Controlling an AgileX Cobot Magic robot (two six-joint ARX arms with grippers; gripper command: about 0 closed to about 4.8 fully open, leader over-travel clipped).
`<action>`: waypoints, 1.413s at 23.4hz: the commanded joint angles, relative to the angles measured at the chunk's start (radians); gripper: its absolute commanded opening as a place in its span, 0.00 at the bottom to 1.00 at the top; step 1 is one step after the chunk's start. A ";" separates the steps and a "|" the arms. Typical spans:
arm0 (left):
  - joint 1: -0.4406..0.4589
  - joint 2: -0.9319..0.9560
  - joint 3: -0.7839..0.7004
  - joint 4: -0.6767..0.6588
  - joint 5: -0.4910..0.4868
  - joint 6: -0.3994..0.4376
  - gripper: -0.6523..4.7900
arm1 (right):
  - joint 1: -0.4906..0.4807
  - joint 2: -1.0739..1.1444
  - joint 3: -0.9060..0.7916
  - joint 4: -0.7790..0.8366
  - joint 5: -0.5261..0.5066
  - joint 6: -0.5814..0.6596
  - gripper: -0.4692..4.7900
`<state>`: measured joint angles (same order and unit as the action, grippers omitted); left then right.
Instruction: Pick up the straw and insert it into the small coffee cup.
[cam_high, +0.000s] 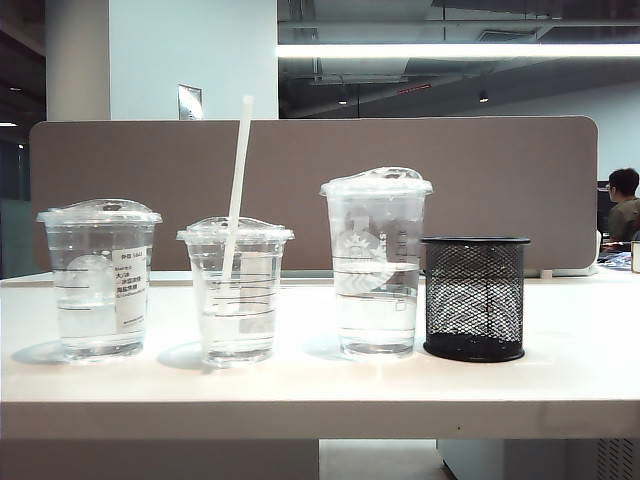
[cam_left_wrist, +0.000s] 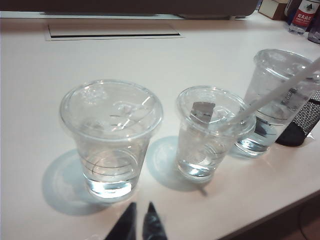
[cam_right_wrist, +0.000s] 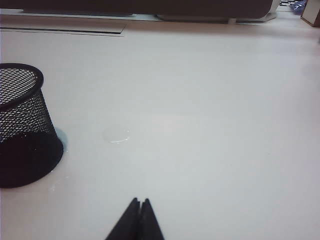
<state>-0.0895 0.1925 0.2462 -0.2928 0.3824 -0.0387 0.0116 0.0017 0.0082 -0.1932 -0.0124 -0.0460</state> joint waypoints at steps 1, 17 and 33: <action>0.001 0.000 0.001 0.010 0.003 0.001 0.16 | 0.000 -0.001 -0.007 0.011 -0.006 0.001 0.13; 0.002 -0.113 -0.037 0.004 -0.040 0.170 0.16 | 0.000 -0.001 -0.007 0.011 -0.006 0.001 0.13; 0.025 -0.185 -0.237 0.109 -0.345 0.084 0.16 | 0.000 -0.001 -0.007 0.011 -0.006 0.001 0.13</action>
<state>-0.0666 0.0059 0.0128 -0.1864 0.0399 0.0505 0.0113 0.0017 0.0082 -0.1928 -0.0128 -0.0460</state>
